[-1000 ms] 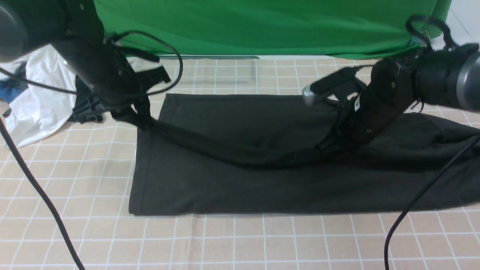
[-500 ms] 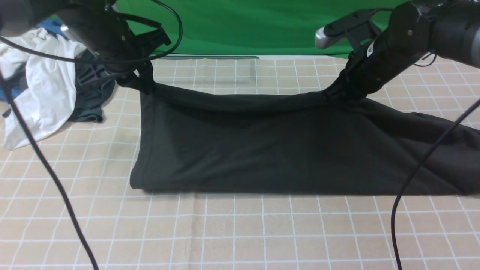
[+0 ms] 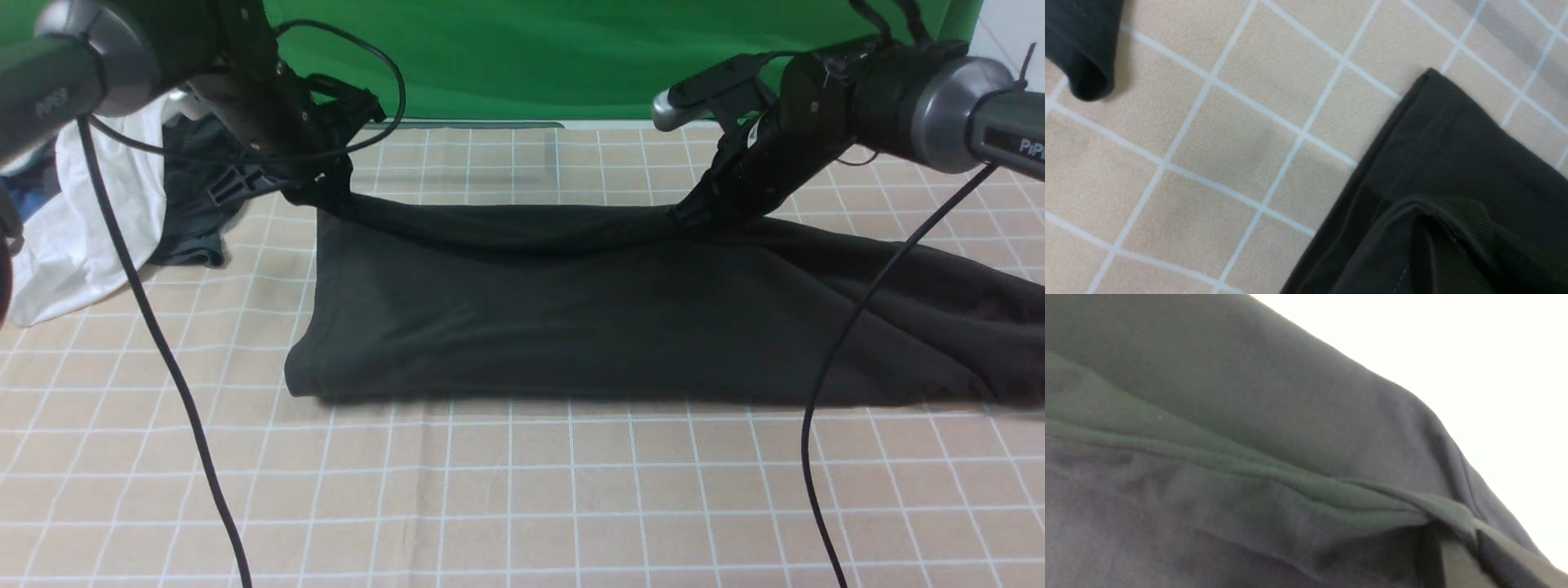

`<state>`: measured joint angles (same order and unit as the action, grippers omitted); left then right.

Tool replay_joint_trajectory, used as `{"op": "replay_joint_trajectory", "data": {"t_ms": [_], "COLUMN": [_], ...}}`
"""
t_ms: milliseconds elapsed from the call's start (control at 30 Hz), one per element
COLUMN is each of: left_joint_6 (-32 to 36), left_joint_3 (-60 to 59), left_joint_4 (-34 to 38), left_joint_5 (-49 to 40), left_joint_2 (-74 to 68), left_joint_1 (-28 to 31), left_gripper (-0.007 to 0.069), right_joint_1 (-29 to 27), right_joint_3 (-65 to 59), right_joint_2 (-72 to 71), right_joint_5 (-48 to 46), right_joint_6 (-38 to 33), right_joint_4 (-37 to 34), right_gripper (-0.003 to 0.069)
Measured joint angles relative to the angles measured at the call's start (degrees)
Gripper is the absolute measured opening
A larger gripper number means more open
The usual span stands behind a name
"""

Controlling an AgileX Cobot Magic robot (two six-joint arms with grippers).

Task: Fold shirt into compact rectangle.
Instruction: 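Fold the black garment in half by bringing its near edge over to the far edge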

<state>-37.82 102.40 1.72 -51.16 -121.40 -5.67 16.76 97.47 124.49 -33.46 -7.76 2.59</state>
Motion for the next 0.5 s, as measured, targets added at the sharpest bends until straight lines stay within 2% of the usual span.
{"op": "replay_joint_trajectory", "data": {"t_ms": [500], "left_joint_6": [-0.9], "left_joint_3": [0.0], "left_joint_4": [-4.0], "left_joint_5": [4.5], "left_joint_2": [-0.6], "left_joint_1": [0.0], "left_gripper": [0.0055], "right_joint_1": [-0.5], "right_joint_3": [0.2], "right_joint_2": [0.9], "right_joint_5": [8.2], "right_joint_6": [0.0], "right_joint_4": [0.2], "right_gripper": [0.0075]}}
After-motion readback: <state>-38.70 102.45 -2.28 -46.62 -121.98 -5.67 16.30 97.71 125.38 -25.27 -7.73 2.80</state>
